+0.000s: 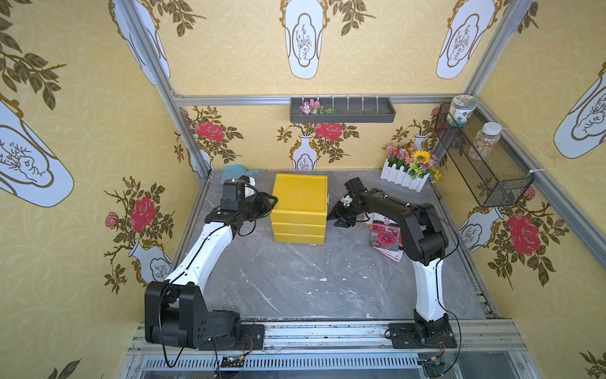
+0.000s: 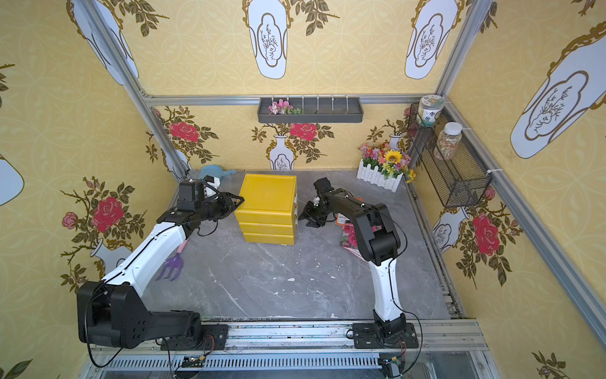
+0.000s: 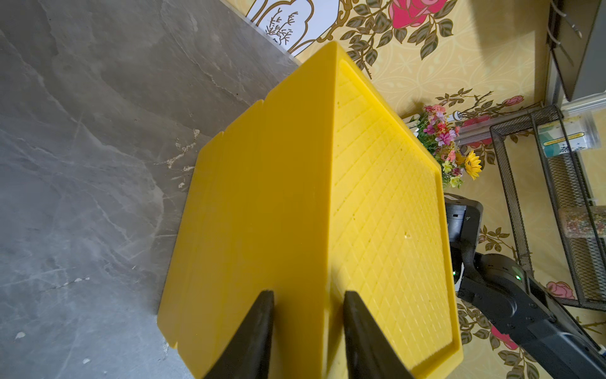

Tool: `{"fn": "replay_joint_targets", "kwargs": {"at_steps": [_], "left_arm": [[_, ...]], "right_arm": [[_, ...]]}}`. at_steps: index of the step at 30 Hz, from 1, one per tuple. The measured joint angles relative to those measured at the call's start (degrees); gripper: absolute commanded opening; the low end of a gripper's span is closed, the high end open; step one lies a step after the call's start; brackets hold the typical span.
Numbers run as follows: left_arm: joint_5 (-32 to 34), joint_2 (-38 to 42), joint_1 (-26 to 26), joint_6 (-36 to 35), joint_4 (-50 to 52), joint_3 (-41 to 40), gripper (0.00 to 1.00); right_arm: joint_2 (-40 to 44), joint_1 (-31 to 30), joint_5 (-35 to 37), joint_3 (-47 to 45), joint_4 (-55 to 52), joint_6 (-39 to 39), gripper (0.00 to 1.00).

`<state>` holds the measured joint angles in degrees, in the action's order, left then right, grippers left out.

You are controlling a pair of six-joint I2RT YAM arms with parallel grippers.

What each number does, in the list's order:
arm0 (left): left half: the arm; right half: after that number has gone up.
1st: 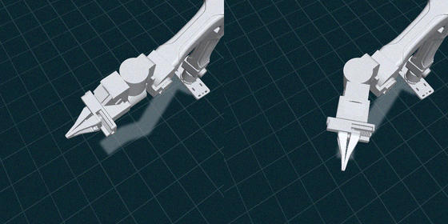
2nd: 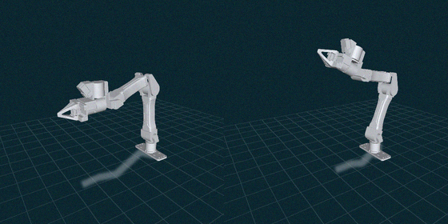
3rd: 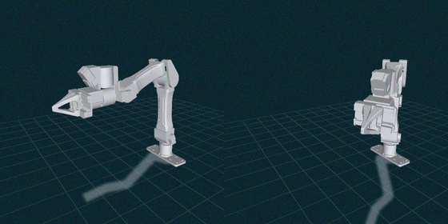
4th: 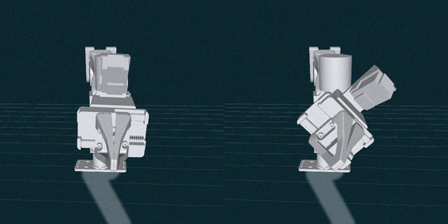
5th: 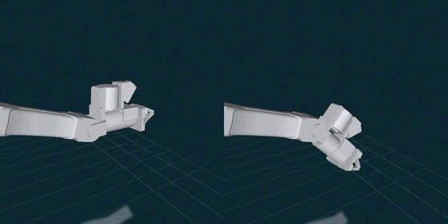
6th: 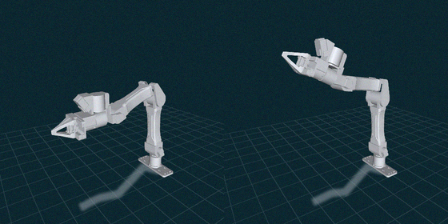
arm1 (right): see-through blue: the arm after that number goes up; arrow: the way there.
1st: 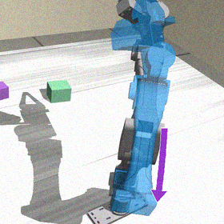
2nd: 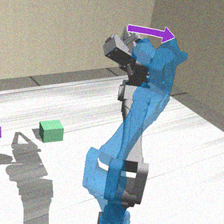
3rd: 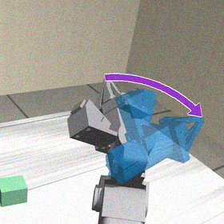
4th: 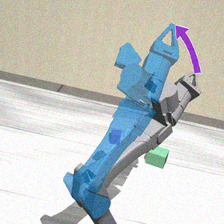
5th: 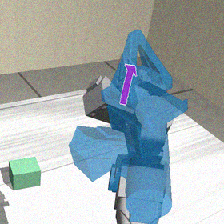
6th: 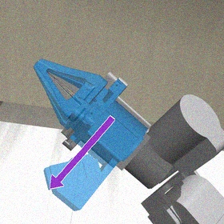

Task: Take the seed bags out of the drawer
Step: Close the drawer in the storage box, then reset both arms

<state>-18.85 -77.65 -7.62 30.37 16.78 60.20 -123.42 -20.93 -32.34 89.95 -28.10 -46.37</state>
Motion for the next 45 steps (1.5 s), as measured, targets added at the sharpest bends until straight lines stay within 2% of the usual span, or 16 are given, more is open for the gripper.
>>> {"fn": "replay_joint_targets", "kwargs": {"at_steps": [4, 8, 9, 10, 11, 15, 17, 20, 21, 24, 27, 29, 35, 39, 45], "left_arm": [[0.39, 0.20, 0.00, 0.02, 0.55, 0.24, 0.40], [2.45, 1.81, 0.11, -0.20, 4.50, 1.31, 0.46], [3.41, 2.47, 0.11, -0.39, 5.97, 1.64, 0.53], [4.42, 3.26, 0.11, -0.57, 7.23, 1.84, 0.68], [5.20, 4.13, 0.11, -0.87, 8.20, 2.08, 0.73], [9.31, 8.44, 0.26, -0.83, 9.92, 3.13, 0.86], [11.98, 11.72, 0.28, -0.79, 9.88, 2.84, 0.99], [17.20, 18.40, 0.33, -0.37, 8.66, 0.63, 1.00], [19.61, 20.72, 0.33, -0.35, 8.00, -0.48, 1.00], [26.69, 27.04, 0.48, -0.87, 4.94, -5.05, 1.00], [33.40, 33.75, 0.48, -1.44, -1.18, -13.11, 1.00], [36.52, 38.25, 0.48, -1.70, -4.50, -18.97, 1.00], [44.26, 48.63, 0.48, -8.79, -16.17, -32.61, 1.00], [47.78, 48.61, 0.48, -11.98, -21.11, -39.67, 1.00], [52.26, 41.42, 0.48, -17.99, -33.90, -48.68, 1.00]], "right_arm": [[0.76, 0.33, -0.39, -0.44, -0.17, 0.04, 0.49], [5.73, 1.14, 3.63, -0.46, -4.70, 3.58, 0.57], [7.48, 1.51, 5.55, -0.70, -5.90, 4.96, 0.59], [9.33, 1.79, 7.26, -1.07, -7.06, 6.23, 0.62], [11.63, 2.05, 9.60, -1.70, -8.31, 7.74, 0.63], [22.38, 2.84, 18.29, -6.03, -11.47, 13.00, 0.69], [28.87, 2.93, 22.47, -8.57, -12.09, 15.87, 0.70], [38.69, 2.93, 29.97, -11.74, -10.88, 19.85, 0.85], [41.72, 2.93, 33.16, -12.70, -9.86, 21.29, 0.98], [48.24, 3.98, 38.69, -15.67, -5.66, 25.51, 0.97], [52.92, 4.79, 44.46, -22.84, 3.30, 28.41, 0.97], [54.60, 4.83, 45.44, -28.13, 7.32, 31.04, 0.97], [57.20, 5.68, 46.58, -38.71, 19.26, 37.38, 0.97], [58.01, 6.38, 48.92, -50.62, 29.92, 42.16, 0.97], [56.22, 12.70, 50.14, -63.23, 45.70, 45.59, 0.97]]}}
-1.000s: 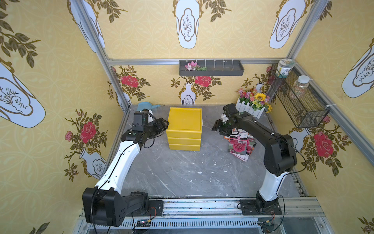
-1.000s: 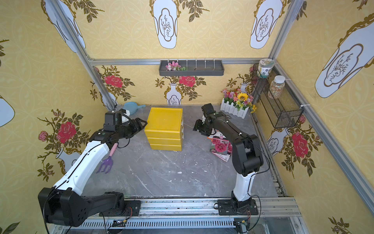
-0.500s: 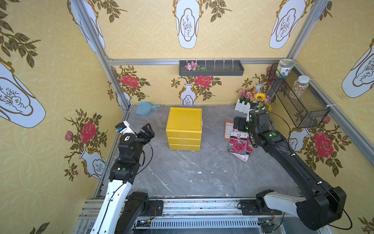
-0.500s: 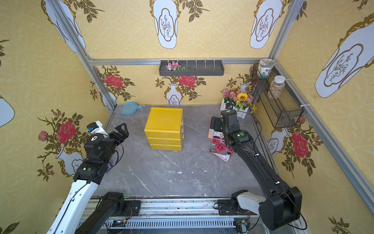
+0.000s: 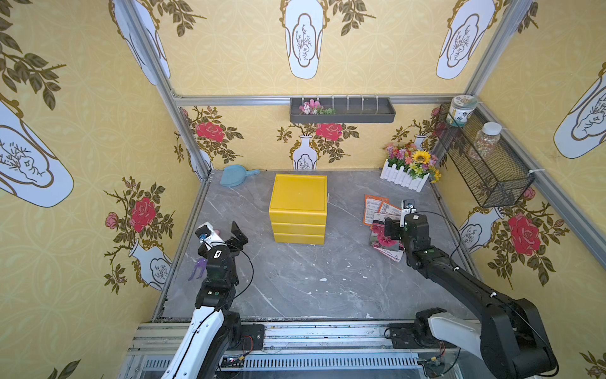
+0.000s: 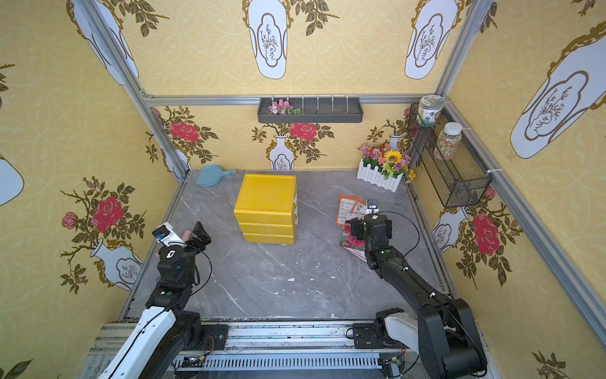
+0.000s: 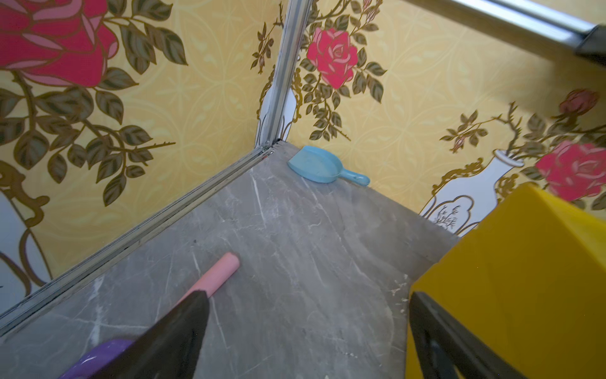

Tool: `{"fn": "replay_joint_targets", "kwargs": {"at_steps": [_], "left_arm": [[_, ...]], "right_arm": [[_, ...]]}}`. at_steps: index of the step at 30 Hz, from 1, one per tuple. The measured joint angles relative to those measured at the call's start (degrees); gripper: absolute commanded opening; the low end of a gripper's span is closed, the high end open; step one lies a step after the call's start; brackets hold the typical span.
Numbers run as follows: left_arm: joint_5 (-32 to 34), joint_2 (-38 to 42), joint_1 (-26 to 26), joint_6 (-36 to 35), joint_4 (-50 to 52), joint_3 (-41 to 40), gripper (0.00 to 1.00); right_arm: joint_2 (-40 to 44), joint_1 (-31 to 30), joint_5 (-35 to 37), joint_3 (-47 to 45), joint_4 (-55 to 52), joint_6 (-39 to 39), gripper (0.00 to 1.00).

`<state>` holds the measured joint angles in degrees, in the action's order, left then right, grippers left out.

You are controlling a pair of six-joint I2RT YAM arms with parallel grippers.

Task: Take the seed bags out of the drawer
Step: Reset both arms

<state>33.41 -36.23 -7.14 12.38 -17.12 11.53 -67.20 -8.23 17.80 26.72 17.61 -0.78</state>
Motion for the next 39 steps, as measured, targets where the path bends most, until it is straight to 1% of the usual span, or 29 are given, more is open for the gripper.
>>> {"fn": "replay_joint_targets", "kwargs": {"at_steps": [2, 6, 8, 12, 14, 17, 19, 21, 23, 24, 26, 27, 29, 31, 32, 36, 39], "left_arm": [[0.55, -4.20, 0.00, -2.89, -7.56, -3.85, 1.00], [0.92, -15.19, 0.92, -5.73, -21.75, -8.26, 1.00], [0.87, -20.92, 1.18, -6.40, -27.56, -8.61, 1.00], [0.20, -31.78, 2.51, -7.85, -38.99, -8.33, 1.00], [-1.18, -36.06, 3.91, -8.11, -43.63, -8.33, 1.00], [-4.26, -40.17, 4.39, -8.79, -49.88, -9.20, 1.00], [-5.20, -41.77, 4.55, -9.05, -52.43, -9.84, 1.00], [-6.19, -41.68, 5.18, -9.11, -54.29, -9.86, 1.00], [-7.28, -41.64, 6.38, -8.98, -55.76, -9.75, 1.00], [-7.76, -41.64, 6.88, -8.85, -55.74, -9.55, 1.00], [-8.41, -41.64, 7.65, -8.44, -55.63, -8.94, 1.00], [-8.98, -41.64, 7.91, -8.00, -55.65, -8.68, 1.00], [-9.40, -41.57, 7.98, -7.85, -55.60, -8.61, 1.00], [-9.79, -41.53, 7.98, -7.82, -55.47, -8.57, 1.00], [-9.84, -41.53, 7.98, -7.82, -55.25, -8.52, 1.00], [-9.81, -41.53, 8.00, -7.80, -55.01, -8.24, 1.00], [-9.84, -41.53, 8.00, -7.80, -54.80, -8.22, 1.00]], "right_arm": [[-2.80, 1.42, -0.13, -2.91, 5.66, 0.96, 0.97], [-6.75, 2.14, -1.79, -1.90, 8.11, 2.21, 0.97], [-7.52, 2.34, -2.05, -0.70, 9.42, 2.34, 0.97], [-5.88, 2.38, -1.88, 0.39, 7.10, 1.92, 0.97], [-3.30, 2.45, -2.05, -3.54, 8.26, 1.09, 0.97], [-1.05, 3.08, -2.99, -11.10, 10.71, 1.57, 0.97], [-0.81, 3.93, -4.76, -12.35, 10.88, 2.34, 0.97], [-1.03, 4.52, -6.58, -12.31, 13.03, 2.40, 0.97], [-2.34, 4.57, -8.72, -12.92, 17.33, 2.47, 0.97], [-3.85, 4.52, -9.97, -14.03, 20.72, 2.49, 0.97], [-9.64, 4.04, -10.34, -16.61, 27.93, 2.49, 0.97], [-12.83, 3.85, -10.43, -17.09, 29.29, 2.51, 0.97], [-14.38, 4.50, -11.58, -15.54, 27.08, 2.47, 0.97], [-15.26, 6.54, -11.93, -13.18, 30.71, 1.60, 0.97], [-15.04, 7.23, -12.24, -12.59, 30.75, 0.76, 0.97], [-15.17, 7.74, -14.40, -12.52, 30.93, 0.39, 0.97], [-15.06, 7.89, -14.56, -12.66, 31.63, -0.24, 0.97]]}}
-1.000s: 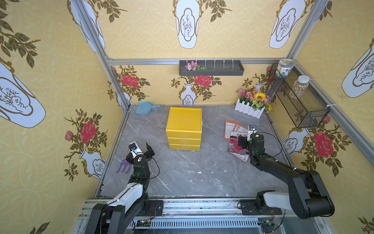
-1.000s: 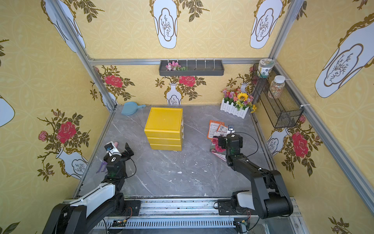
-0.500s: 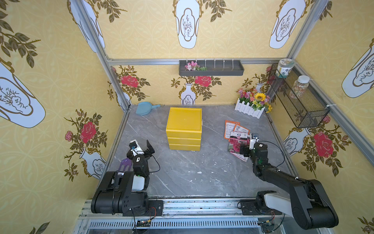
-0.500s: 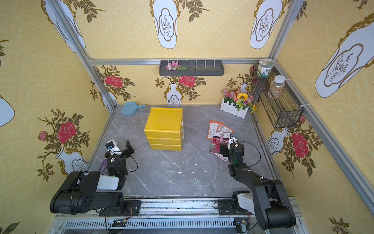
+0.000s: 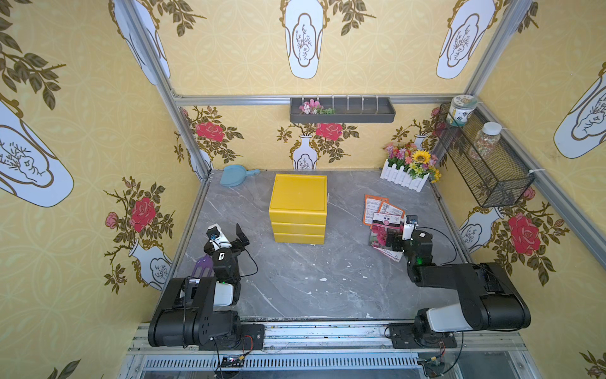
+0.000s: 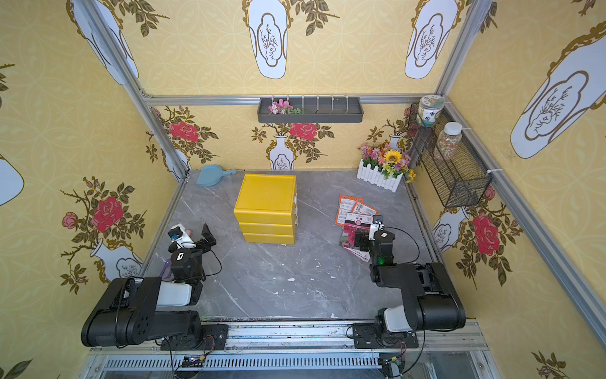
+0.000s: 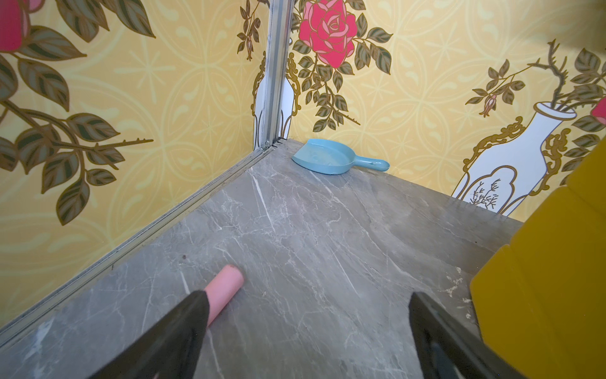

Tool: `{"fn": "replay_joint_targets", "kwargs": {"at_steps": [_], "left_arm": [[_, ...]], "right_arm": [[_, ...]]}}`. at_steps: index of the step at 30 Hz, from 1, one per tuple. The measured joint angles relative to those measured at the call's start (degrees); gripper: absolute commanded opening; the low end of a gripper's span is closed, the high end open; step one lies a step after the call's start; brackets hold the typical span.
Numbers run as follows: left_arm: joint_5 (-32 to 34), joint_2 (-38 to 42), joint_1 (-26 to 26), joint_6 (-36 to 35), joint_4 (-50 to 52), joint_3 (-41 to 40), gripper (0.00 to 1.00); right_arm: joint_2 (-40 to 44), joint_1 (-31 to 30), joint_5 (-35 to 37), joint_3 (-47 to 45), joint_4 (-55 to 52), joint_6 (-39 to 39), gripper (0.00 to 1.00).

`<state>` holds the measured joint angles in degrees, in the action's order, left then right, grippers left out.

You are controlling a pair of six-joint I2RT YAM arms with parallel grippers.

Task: Take the seed bags out of the drawer
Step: Reset both arms

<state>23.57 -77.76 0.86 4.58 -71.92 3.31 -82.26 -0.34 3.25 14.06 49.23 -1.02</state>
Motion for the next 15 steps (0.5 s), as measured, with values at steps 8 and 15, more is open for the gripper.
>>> {"fn": "replay_joint_targets", "kwargs": {"at_steps": [8, 15], "left_arm": [[0.00, 0.09, 0.00, 0.00, 0.37, 0.00, 1.00], [0.00, 0.09, 0.00, 0.00, 0.37, 0.00, 1.00]], "right_arm": [[-0.11, 0.00, -0.17, 0.07, 0.02, -0.24, 0.97], [-0.79, 0.39, -1.51, 0.79, -0.09, -0.26, 0.97]]}}
